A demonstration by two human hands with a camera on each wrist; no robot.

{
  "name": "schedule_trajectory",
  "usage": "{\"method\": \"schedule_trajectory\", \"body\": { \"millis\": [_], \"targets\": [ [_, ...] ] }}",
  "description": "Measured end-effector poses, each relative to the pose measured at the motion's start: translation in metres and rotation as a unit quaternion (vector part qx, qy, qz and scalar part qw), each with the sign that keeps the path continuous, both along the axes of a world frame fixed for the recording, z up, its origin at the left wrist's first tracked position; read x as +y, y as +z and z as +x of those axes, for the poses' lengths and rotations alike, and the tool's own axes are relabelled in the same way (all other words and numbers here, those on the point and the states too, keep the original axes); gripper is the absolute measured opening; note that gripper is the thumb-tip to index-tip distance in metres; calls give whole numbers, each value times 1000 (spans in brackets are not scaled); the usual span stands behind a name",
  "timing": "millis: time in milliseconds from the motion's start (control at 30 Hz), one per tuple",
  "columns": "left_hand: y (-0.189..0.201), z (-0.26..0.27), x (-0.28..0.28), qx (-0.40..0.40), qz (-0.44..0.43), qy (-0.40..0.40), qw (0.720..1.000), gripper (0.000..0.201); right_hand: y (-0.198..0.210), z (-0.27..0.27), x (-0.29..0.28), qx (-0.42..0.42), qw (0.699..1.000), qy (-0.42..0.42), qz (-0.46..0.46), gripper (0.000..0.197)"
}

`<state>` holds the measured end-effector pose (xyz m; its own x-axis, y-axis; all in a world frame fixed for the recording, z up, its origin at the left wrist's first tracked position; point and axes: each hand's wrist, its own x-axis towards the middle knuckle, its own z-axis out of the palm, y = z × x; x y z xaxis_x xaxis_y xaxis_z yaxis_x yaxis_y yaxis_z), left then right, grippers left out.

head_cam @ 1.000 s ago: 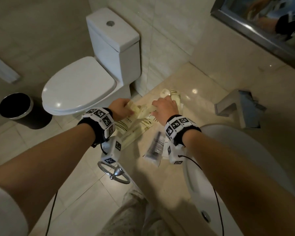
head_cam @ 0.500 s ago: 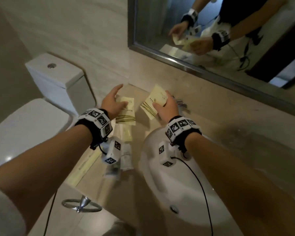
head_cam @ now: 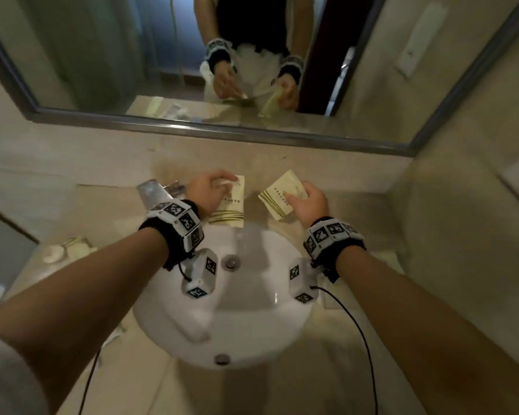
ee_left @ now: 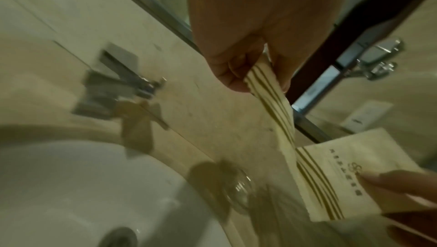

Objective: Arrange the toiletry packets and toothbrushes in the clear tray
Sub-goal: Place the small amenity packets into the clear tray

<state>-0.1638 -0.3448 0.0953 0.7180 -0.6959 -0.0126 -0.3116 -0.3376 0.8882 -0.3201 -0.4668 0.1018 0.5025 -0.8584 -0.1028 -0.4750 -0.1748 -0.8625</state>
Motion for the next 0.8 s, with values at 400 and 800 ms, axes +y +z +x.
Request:
{"method": "schedule_trajectory", "body": {
  "millis": [400, 800],
  "targets": [
    [-36, -107, -111, 45, 42, -110, 992, 11, -63, -151, -96, 114, 970, -179, 114, 30],
    [-77, -130, -144, 64, 83, -127, 986, 18, -119, -178, -111, 240, 930, -97, 260, 9]
  ]
}}
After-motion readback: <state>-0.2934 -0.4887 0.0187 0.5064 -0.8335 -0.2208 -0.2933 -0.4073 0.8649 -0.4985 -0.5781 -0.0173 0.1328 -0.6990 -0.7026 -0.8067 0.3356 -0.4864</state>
